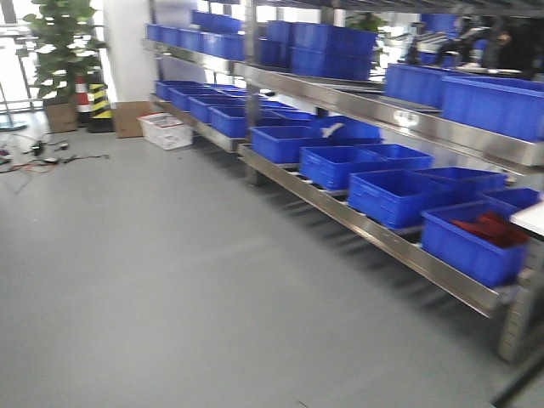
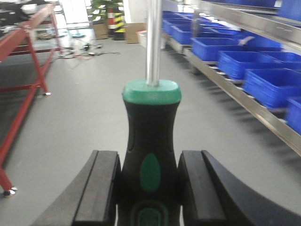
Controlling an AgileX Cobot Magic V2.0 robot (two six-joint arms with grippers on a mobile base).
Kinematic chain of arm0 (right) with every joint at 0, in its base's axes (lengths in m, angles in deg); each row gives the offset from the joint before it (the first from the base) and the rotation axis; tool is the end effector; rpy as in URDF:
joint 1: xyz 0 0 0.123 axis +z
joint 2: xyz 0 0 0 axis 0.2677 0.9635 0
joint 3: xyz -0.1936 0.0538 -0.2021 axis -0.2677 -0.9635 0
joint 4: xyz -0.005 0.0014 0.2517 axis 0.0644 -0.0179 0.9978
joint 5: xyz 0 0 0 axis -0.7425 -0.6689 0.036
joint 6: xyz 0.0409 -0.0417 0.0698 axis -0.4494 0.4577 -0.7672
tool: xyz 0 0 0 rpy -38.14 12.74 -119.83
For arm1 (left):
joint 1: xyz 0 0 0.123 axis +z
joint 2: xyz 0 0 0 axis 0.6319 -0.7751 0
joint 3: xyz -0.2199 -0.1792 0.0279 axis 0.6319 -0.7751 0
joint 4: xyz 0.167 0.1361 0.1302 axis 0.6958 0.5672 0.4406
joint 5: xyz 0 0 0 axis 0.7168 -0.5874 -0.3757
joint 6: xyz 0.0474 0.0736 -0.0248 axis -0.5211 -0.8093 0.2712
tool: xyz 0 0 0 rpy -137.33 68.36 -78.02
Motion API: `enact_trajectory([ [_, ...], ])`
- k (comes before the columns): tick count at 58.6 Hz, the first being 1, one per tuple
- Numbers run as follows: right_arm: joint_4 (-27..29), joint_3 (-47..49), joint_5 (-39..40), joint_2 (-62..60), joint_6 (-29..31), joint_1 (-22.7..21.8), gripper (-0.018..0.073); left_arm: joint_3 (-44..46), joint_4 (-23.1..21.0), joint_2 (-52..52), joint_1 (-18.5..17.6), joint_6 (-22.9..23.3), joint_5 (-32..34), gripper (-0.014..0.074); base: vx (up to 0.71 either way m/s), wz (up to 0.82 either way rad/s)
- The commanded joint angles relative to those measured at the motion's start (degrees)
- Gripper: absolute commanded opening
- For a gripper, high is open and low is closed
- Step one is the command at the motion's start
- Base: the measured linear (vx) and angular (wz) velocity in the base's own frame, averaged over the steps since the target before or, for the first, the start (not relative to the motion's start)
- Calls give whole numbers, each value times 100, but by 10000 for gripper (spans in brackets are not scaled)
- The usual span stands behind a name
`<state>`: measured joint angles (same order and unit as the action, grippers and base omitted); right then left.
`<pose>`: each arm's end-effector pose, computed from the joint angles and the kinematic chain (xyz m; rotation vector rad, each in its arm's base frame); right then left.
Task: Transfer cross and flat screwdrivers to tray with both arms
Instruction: 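Drive the base away from the table holding both screwdrivers, then drive the base to the conveyor station with the grey tray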
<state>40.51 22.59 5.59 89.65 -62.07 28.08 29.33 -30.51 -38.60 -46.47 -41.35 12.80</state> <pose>0.1112 0.0314 0.4072 -0.2116 1.7682 0.2502 0.1152 -0.0197 0.3910 0.1304 1.8409 -0.1577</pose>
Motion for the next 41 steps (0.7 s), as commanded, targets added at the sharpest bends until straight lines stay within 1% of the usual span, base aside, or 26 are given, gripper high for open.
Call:
enact_trajectory([
  [1, 10, 164, 563, 2, 47, -4, -8, 153, -56, 18, -28, 3, 578, 0, 52, 53],
  [15, 10, 164, 563, 2, 47, -4, -8, 153, -56, 18, -28, 3, 578, 0, 53, 46],
  [41, 10, 164, 563, 2, 47, -4, -8, 153, -56, 18, -28, 3, 578, 0, 56, 35],
])
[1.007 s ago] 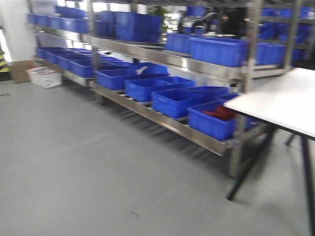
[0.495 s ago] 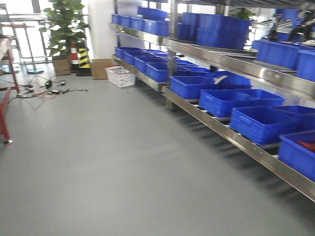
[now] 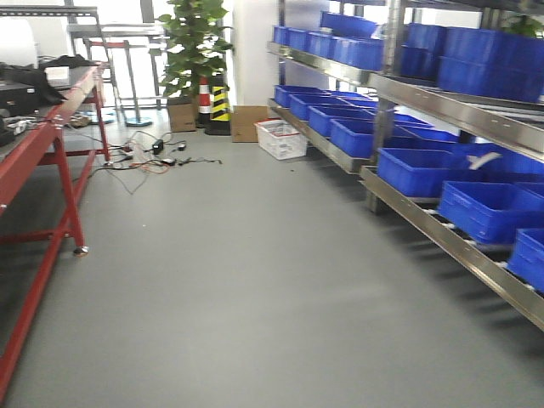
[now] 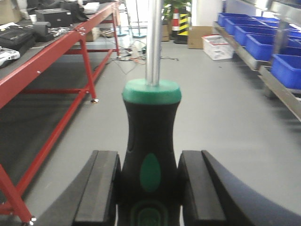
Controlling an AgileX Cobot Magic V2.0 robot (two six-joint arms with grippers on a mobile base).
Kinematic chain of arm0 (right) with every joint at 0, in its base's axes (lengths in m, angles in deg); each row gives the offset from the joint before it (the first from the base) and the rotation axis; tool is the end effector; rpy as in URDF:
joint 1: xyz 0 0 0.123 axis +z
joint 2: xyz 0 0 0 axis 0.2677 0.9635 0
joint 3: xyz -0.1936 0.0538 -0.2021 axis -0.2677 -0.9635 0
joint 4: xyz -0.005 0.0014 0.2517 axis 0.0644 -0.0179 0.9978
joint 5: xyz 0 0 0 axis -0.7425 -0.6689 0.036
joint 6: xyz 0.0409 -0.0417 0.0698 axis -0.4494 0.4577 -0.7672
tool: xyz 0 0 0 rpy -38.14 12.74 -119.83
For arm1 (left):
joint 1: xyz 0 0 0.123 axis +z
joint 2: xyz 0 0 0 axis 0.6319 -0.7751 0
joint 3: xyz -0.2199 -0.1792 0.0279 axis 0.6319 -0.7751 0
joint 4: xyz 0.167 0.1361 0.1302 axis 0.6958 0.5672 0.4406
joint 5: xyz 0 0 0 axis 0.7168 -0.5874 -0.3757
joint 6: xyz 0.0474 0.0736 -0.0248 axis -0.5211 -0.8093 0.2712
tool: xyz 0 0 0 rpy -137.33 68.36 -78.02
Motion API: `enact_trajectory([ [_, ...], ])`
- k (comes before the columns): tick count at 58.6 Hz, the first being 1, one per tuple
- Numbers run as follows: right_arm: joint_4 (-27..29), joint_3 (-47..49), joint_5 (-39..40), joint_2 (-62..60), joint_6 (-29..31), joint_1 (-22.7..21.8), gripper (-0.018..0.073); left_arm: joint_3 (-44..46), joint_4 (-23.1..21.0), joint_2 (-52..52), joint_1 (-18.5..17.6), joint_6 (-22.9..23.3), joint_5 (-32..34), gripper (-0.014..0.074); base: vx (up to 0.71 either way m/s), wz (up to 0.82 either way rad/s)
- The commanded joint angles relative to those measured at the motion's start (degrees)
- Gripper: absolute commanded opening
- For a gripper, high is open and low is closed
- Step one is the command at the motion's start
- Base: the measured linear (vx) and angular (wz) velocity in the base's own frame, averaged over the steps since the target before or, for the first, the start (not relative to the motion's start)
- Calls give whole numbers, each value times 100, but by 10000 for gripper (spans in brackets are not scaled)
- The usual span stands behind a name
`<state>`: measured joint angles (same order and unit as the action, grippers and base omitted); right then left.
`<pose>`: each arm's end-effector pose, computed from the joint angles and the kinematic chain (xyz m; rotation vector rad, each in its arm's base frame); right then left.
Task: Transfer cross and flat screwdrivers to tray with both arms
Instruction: 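Drive the base to the conveyor station with the grey tray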
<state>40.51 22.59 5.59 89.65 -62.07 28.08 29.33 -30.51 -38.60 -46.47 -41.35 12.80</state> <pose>0.1112 0.0314 0.4072 -0.2116 1.7682 0.2502 0.1152 -0.0197 0.3910 0.1304 1.8409 -0.1577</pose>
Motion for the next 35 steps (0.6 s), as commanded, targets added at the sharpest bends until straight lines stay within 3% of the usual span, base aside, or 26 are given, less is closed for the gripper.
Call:
enact_trajectory([
  [1, 10, 164, 563, 2, 47, -4, -8, 153, -56, 18, -28, 3, 578, 0, 57, 33],
  [35, 10, 164, 569, 2, 47, -4, -8, 153, -56, 18, -28, 3, 578, 0, 58, 20],
])
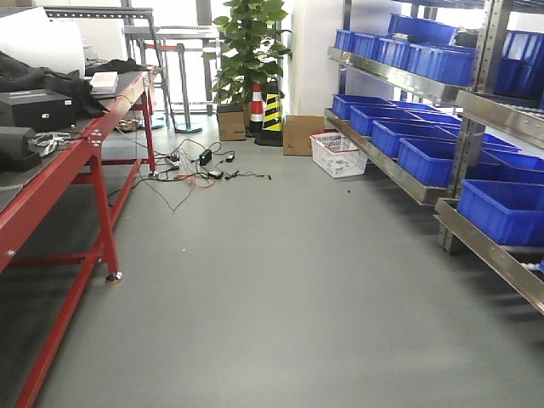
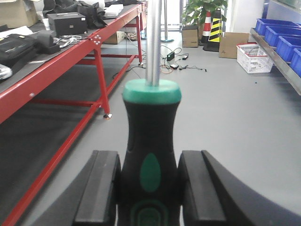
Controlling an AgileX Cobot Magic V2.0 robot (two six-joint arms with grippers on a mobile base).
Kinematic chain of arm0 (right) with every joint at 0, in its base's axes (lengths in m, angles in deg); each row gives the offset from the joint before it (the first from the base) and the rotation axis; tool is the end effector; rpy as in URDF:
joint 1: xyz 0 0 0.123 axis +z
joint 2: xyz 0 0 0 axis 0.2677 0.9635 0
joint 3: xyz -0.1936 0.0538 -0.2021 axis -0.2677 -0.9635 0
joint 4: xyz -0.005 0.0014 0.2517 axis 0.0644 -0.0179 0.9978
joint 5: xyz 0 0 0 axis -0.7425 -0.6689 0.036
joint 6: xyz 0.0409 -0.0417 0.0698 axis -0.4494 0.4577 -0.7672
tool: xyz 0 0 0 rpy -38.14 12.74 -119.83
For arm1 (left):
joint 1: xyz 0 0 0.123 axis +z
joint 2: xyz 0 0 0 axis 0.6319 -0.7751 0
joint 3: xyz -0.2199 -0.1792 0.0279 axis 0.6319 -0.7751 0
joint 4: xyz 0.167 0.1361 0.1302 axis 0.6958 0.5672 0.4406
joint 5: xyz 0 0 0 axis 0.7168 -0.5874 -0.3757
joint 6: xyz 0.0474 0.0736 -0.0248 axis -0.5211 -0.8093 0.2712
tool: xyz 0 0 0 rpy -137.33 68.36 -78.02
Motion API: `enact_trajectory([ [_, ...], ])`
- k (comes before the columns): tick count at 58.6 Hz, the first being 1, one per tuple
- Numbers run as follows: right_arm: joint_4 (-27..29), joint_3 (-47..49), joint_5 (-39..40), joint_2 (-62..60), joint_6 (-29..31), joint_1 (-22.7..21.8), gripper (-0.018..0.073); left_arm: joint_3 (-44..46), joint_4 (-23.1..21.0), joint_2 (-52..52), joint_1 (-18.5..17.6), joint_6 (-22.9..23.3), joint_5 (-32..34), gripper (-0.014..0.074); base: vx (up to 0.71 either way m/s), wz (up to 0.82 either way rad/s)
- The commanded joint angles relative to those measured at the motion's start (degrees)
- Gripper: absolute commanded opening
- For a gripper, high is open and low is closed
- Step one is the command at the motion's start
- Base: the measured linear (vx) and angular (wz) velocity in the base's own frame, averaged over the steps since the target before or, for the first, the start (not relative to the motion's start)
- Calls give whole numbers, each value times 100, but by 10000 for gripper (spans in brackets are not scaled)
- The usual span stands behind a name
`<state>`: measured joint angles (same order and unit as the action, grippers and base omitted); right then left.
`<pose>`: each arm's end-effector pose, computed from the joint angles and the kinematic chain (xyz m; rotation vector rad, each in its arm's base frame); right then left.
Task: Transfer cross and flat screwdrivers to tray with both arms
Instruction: 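Drive the base to the conveyor station with the grey tray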
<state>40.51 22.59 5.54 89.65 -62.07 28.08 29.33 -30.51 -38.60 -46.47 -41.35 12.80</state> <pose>0.1111 0.0314 0.4071 -0.2118 1.7690 0.2502 0.1152 -0.0197 0.3910 0.1304 1.8409 -0.1577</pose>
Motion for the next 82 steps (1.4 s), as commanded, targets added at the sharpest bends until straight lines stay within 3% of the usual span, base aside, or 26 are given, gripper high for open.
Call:
enact_trajectory([
  [1, 10, 164, 574, 2, 47, -4, -8, 153, -56, 18, -28, 3, 578, 0, 59, 4],
  [48, 10, 164, 560, 2, 47, -4, -8, 153, -56, 18, -28, 3, 578, 0, 57, -8],
  [82, 10, 164, 568, 8, 47, -4, -8, 153, -56, 18, -28, 3, 578, 0, 51, -48],
])
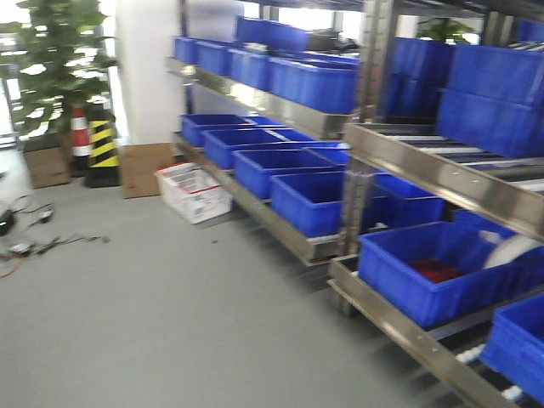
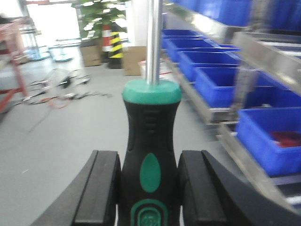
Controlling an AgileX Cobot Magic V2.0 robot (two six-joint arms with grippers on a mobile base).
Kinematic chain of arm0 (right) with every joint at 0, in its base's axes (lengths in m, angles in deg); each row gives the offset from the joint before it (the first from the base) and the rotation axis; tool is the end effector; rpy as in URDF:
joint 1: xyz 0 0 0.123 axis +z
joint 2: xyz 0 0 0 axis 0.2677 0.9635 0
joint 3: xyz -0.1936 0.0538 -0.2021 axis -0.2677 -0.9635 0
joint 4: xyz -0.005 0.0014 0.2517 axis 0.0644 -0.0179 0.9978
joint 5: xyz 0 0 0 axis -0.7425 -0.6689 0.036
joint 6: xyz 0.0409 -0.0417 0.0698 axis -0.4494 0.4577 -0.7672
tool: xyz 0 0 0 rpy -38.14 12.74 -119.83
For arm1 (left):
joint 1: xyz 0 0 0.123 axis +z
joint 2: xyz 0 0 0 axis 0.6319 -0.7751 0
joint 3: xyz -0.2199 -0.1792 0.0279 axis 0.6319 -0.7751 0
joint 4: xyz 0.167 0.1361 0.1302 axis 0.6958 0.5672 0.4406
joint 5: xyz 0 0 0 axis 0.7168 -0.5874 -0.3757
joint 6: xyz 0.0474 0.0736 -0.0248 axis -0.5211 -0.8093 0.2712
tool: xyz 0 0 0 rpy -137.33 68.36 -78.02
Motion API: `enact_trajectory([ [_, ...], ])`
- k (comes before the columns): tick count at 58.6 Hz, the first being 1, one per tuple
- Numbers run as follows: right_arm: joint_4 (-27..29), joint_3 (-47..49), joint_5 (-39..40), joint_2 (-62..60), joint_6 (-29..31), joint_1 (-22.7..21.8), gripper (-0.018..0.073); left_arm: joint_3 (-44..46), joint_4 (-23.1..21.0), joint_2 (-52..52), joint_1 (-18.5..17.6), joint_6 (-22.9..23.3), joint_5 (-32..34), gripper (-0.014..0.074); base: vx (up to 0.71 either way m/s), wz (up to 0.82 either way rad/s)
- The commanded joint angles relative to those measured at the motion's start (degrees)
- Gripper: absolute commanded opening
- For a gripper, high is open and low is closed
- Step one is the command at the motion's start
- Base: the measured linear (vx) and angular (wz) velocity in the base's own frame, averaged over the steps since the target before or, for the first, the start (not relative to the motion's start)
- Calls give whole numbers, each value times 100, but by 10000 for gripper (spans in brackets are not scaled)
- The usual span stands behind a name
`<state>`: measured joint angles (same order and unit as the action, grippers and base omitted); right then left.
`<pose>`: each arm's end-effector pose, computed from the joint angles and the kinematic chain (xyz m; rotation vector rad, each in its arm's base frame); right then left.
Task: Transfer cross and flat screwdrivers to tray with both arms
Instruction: 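Drive the base to the conveyor station with the grey tray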
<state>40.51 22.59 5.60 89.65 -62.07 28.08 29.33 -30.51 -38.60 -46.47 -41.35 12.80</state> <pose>0.1112 0.0314 0.4072 -0.2116 1.7680 0.2502 0.1152 -0.0197 0.3910 0.1304 1.8409 -0.1577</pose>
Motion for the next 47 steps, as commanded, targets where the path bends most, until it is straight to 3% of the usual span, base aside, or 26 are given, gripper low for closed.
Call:
enact_trajectory([
  [1, 10, 164, 563, 8, 47, -4, -8, 153, -56, 18, -28, 3, 578, 0, 48, -66],
  [47, 10, 164, 562, 7, 47, -4, -8, 153, -56, 18, -28, 3, 578, 0, 37, -72],
])
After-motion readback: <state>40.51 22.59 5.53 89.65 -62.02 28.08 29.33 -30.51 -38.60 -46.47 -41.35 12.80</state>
